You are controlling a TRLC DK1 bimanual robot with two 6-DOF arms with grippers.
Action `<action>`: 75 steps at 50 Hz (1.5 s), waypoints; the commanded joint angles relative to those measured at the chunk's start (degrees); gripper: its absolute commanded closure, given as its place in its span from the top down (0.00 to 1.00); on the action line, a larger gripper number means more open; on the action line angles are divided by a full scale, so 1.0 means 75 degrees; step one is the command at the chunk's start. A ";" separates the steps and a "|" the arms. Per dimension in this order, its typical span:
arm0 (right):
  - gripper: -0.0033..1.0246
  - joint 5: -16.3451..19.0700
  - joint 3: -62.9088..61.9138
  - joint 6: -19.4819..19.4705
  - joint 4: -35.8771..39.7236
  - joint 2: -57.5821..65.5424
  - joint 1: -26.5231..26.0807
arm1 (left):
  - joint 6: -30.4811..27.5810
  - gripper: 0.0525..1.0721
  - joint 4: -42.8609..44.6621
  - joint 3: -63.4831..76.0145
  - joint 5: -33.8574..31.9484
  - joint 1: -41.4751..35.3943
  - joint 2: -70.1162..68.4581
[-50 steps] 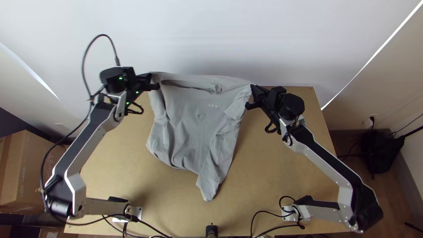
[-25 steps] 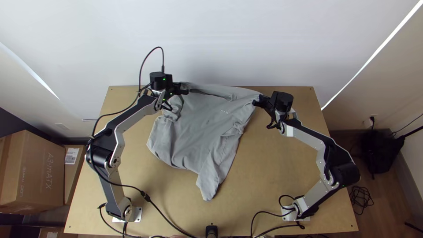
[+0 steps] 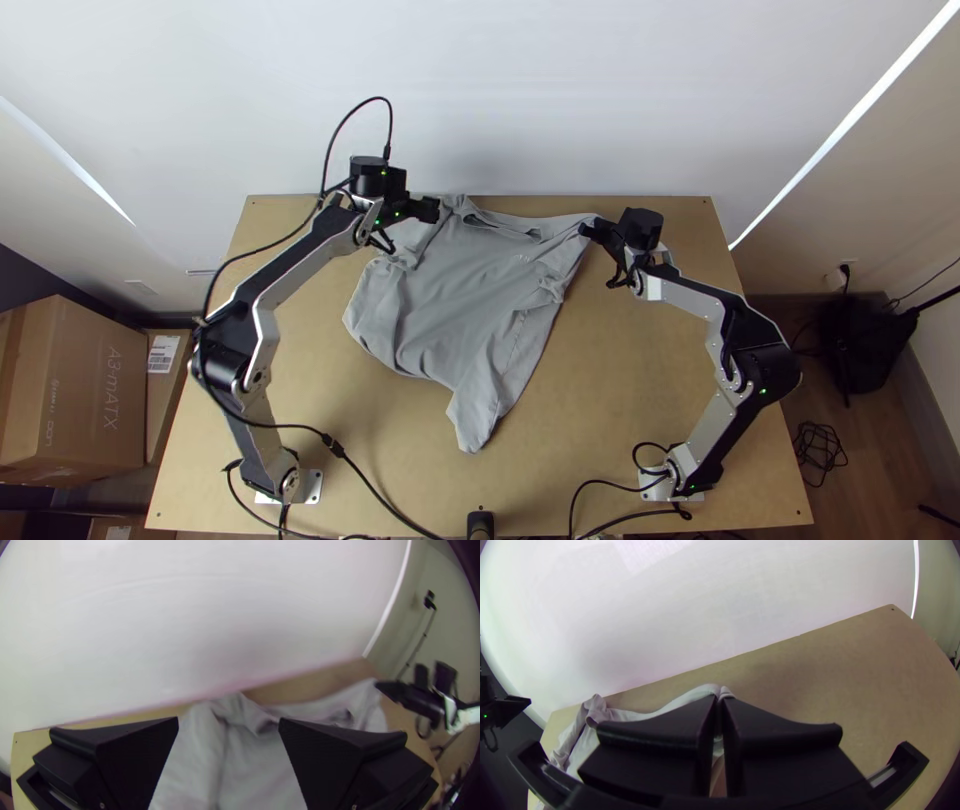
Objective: Fold the t-shirt
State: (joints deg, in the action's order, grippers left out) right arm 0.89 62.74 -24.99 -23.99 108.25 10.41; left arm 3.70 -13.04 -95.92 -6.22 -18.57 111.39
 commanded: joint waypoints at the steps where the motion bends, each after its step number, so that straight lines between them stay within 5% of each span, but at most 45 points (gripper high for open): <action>1: 0.02 -0.0130 0.0283 -0.0289 -0.0188 0.0145 -0.0041 | -0.0447 0.95 -0.1086 -0.0160 -0.0519 -0.0149 -0.1212; 7: 0.02 -0.0177 0.0271 -0.0500 -0.0188 0.0157 -0.0018 | -0.0916 0.95 -0.2914 -0.0055 -0.1292 -0.0184 -0.1728; 19: 0.02 -0.0200 0.0037 -0.0675 -0.0188 -0.0054 0.0111 | -0.1080 0.95 -0.4566 0.0824 -0.1292 -0.1239 -0.2829; 32: 0.02 -0.0200 -0.0104 -0.0804 -0.0188 -0.0124 0.0229 | -0.0424 0.95 -0.4988 0.2067 -0.1315 -0.3337 -0.3532; 51: 0.02 -0.0212 -0.0326 -0.1132 -0.0188 -0.0136 0.0217 | -0.0529 0.94 -0.6137 0.2406 -0.1104 -0.4790 -0.2665; 57: 0.02 -0.0212 -0.0373 -0.1191 -0.0188 -0.0159 0.0217 | -0.0447 0.80 -0.6019 0.2465 -0.1069 -0.5177 -0.2536; 64: 0.02 -0.0200 -0.0420 -0.1203 -0.0188 -0.0159 0.0205 | -0.0482 0.79 -0.5656 0.2781 -0.0858 -0.5622 -0.2478; 68: 0.02 -0.0200 -0.0455 -0.1285 -0.0188 -0.0159 0.0193 | -0.0459 0.65 -0.5445 0.2828 -0.0776 -0.5821 -0.2466; 75: 0.02 -0.0212 -0.0549 -0.1402 -0.0188 -0.0113 0.0205 | -0.0447 0.64 -0.5305 0.2922 -0.0507 -0.6138 -0.2278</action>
State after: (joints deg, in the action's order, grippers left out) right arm -0.23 60.25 -33.50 -24.62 108.33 11.88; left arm -0.43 -53.47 -75.70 -12.08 -62.98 92.64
